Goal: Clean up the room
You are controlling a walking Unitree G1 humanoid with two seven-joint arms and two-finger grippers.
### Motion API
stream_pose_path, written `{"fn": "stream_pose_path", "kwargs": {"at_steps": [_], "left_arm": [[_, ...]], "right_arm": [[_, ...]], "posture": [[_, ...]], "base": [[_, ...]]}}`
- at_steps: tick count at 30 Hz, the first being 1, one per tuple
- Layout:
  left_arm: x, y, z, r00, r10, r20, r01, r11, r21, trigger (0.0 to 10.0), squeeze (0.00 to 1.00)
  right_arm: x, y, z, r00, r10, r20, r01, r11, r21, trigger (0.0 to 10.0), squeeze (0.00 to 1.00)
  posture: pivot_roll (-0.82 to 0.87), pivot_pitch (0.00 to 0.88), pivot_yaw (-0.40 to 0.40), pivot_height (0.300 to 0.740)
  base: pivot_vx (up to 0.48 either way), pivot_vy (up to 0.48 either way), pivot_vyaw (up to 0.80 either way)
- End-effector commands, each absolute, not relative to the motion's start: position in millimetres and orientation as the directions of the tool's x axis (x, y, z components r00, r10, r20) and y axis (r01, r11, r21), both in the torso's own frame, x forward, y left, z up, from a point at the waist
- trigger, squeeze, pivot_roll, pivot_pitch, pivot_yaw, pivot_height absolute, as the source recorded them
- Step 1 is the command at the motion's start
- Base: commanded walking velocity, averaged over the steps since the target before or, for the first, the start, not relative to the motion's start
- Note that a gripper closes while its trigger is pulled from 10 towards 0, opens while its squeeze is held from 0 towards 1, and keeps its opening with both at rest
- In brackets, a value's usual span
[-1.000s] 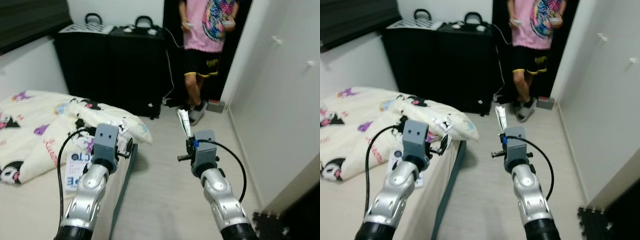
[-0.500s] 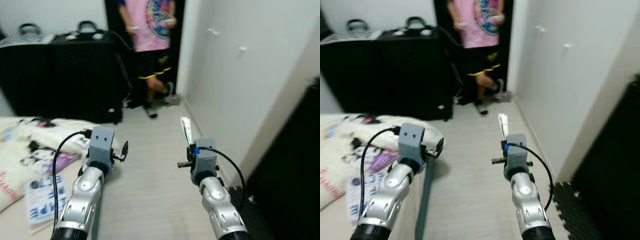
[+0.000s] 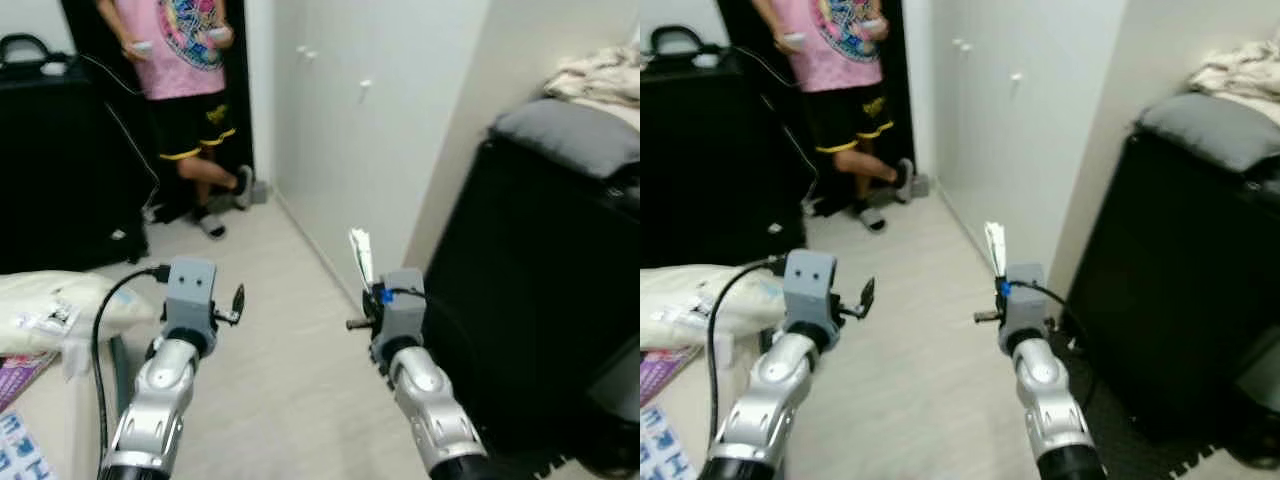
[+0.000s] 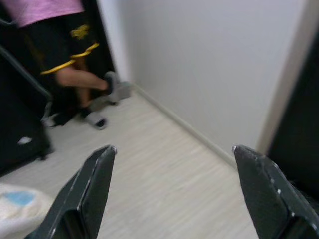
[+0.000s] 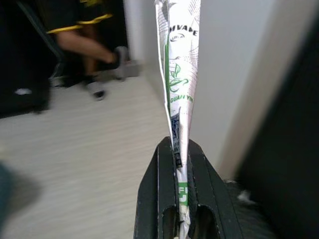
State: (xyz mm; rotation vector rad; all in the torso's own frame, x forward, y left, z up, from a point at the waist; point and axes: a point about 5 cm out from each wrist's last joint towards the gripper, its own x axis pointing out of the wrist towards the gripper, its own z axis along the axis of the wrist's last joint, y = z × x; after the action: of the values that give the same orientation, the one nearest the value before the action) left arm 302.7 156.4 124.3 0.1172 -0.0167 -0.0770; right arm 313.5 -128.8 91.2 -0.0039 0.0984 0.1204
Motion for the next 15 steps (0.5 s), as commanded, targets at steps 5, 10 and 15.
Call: {"fn": "stream_pose_path", "kwargs": {"at_steps": [5, 10, 15], "left_arm": [[303, 156, 119, 0.997, -0.077, -0.011, 0.078, 0.988, 0.132, 10.0, 0.0], [305, 151, 119, 0.996, -0.092, -0.011, 0.093, 0.986, 0.136, 10.0, 0.0], [305, 149, 118, 0.995, -0.103, -0.015, 0.104, 0.985, 0.135, 10.0, 0.0]], "right_arm": [[309, -132, 87, 0.989, 0.102, -0.109, -0.099, 0.994, 0.034, 10.0, 0.0], [306, -137, 85, 0.99, 0.087, -0.114, -0.083, 0.996, 0.034, 10.0, 0.0], [303, -138, 83, 0.989, 0.083, -0.125, -0.078, 0.996, 0.04, 10.0, 0.0]], "posture": [[0.05, 0.0, -0.014, 0.74], [0.04, 0.0, -0.006, 0.74], [0.03, 0.0, 0.001, 0.74]], "base": [[0.0, 0.0, -0.8], [0.0, 0.0, -0.8], [0.0, 0.0, -0.8]]}}
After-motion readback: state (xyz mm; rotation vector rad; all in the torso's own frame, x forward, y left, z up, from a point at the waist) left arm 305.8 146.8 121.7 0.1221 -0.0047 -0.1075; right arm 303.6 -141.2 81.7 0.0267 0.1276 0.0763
